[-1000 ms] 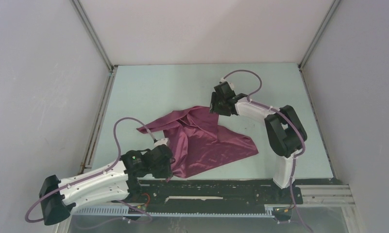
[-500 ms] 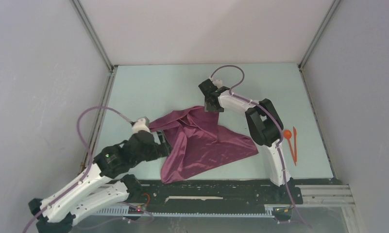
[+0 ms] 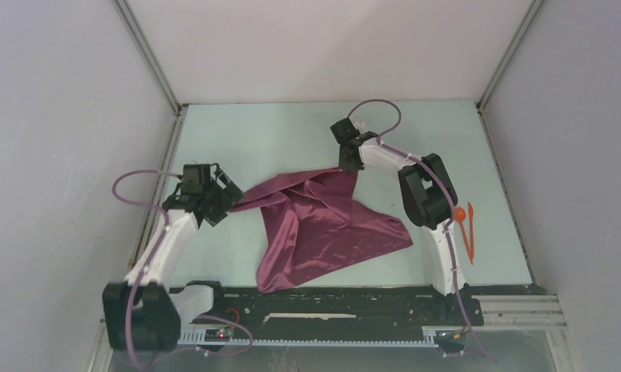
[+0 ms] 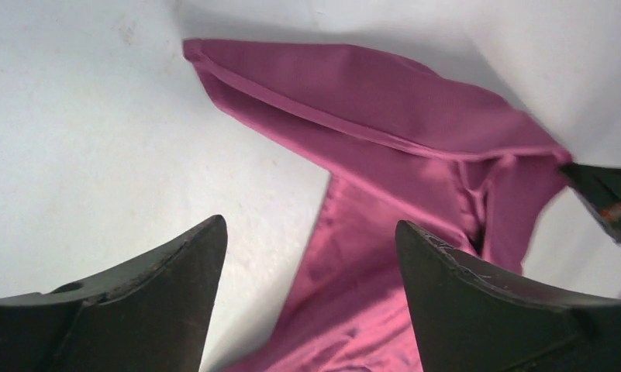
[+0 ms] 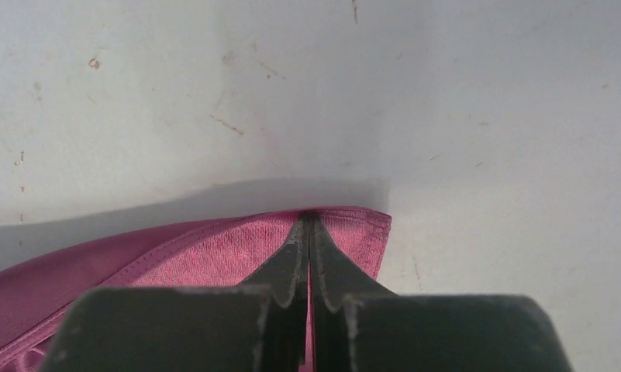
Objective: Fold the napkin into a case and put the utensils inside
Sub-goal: Flatten out the crumpled napkin at the center of the board.
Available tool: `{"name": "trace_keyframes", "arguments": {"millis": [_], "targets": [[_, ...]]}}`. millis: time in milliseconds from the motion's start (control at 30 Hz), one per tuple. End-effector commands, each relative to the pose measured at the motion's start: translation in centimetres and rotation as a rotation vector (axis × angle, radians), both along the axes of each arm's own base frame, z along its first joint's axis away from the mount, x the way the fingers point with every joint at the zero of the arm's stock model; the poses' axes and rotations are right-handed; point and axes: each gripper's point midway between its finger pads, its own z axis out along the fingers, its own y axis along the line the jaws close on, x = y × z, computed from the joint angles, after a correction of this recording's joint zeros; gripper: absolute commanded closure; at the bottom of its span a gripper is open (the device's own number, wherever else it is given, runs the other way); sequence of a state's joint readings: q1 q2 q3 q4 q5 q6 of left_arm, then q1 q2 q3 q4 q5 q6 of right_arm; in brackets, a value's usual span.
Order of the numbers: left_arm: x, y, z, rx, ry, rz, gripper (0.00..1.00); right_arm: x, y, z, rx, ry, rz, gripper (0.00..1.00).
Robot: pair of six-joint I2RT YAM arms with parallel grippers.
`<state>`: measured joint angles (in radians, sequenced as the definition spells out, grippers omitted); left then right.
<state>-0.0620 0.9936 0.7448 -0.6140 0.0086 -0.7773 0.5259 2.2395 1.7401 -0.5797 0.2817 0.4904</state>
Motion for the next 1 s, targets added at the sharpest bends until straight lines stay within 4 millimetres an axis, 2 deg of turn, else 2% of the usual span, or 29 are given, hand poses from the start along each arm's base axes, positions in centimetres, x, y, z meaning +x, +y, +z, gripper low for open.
{"name": "trace_keyframes", "arguments": {"millis": [0,133,300,467,533,600,633,700,733,800,967], "targets": [[4.4,-0.4,-1.5,-0.058,0.006,-0.056,0.12,1.1,-1.2,2.1,0.033,-0.058,0.037,1.0],[6.3,2.2,-4.3,-0.04,0.093,0.048,0.15,0.9,-1.1,3.3,0.063,-0.09,0.068,1.0],[8.1,4.0,-4.7,-0.032,0.036,0.16,0.16,0.3,-1.7,2.9,0.081,-0.092,0.071,1.0],[9.4,3.4,-5.8,-0.077,0.053,0.151,0.3,0.2,-2.4,2.7,0.099,-0.083,0.06,1.0],[9.6,3.3,-6.1,-0.084,0.058,0.155,0.3,0.4,-2.4,2.9,0.111,-0.092,0.059,1.0],[9.5,3.3,-6.2,-0.087,0.058,0.162,0.27,0.6,-2.2,3.1,0.126,-0.095,0.069,1.0],[9.4,3.3,-6.2,-0.087,0.06,0.163,0.24,0.5,-1.9,3.2,0.139,-0.087,0.077,0.97],[9.2,3.5,-6.0,-0.081,0.055,0.169,0.19,0.2,-2.0,3.4,0.149,-0.077,0.069,0.64],[9.0,3.7,-5.9,-0.07,0.05,0.178,0.18,0.1,-2.0,3.6,0.151,-0.081,0.071,0.54],[8.5,3.9,-5.8,-0.055,0.041,0.184,0.17,0.1,-2.0,3.5,0.138,-0.078,0.08,0.46],[7.7,3.9,-5.1,-0.054,0.023,0.184,0.15,0.3,-2.9,2.0,0.044,-0.021,0.059,0.35]]}}
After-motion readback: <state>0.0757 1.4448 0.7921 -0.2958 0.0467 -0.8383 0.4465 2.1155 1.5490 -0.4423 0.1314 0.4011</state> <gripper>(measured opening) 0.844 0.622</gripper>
